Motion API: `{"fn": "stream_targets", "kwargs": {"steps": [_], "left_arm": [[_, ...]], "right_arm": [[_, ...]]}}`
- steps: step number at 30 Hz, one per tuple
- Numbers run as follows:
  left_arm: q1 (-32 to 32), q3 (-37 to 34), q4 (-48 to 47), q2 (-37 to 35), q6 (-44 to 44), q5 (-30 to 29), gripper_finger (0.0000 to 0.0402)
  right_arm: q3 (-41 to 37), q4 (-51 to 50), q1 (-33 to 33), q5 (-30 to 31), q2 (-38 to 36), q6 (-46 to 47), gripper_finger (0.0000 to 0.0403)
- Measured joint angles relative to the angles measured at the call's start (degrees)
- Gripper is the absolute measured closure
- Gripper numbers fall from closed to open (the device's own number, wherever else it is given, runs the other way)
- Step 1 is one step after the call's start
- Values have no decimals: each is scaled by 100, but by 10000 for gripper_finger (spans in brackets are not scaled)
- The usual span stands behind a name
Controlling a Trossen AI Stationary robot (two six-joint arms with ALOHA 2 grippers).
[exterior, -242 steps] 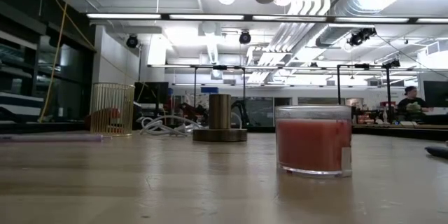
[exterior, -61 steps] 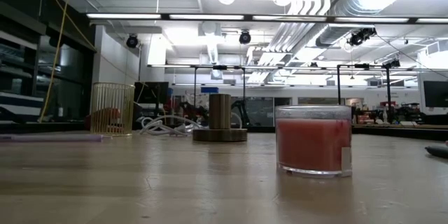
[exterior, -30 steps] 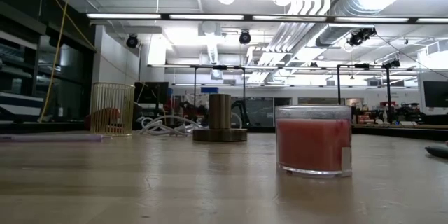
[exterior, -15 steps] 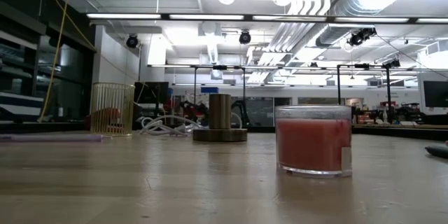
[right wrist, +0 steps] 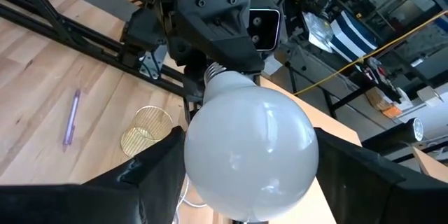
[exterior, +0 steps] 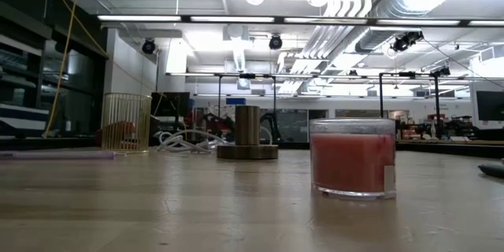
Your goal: Screw lightbulb
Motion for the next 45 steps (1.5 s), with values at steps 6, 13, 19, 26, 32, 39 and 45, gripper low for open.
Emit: {"fn": "stream_targets", "kwargs": {"steps": [6,13,19,26,32,39,45], "left_arm": [[-1,0,2,0,186,13,283],[87,0,-114,-25,655,111,242],[439,6,-984,-470,1270,407,226],[604,20,-3675,-1283,3888,134,225],[327,11,-5401,-940,5690,-116,225],[-49,9,-6278,91,6728,-354,225],[-370,-37,-6053,974,6595,-316,225]], "right_arm": [[-1,-8,0,30,8,44,155],[-7,-171,2,149,17,64,179],[-13,-818,-2,381,7,73,182],[-13,-2318,-42,97,115,1459,182],[-13,-3240,-57,-571,675,3025,183],[-13,-3845,-56,-867,1309,4008,183],[-13,-3764,-50,-876,1594,4495,183]]}}
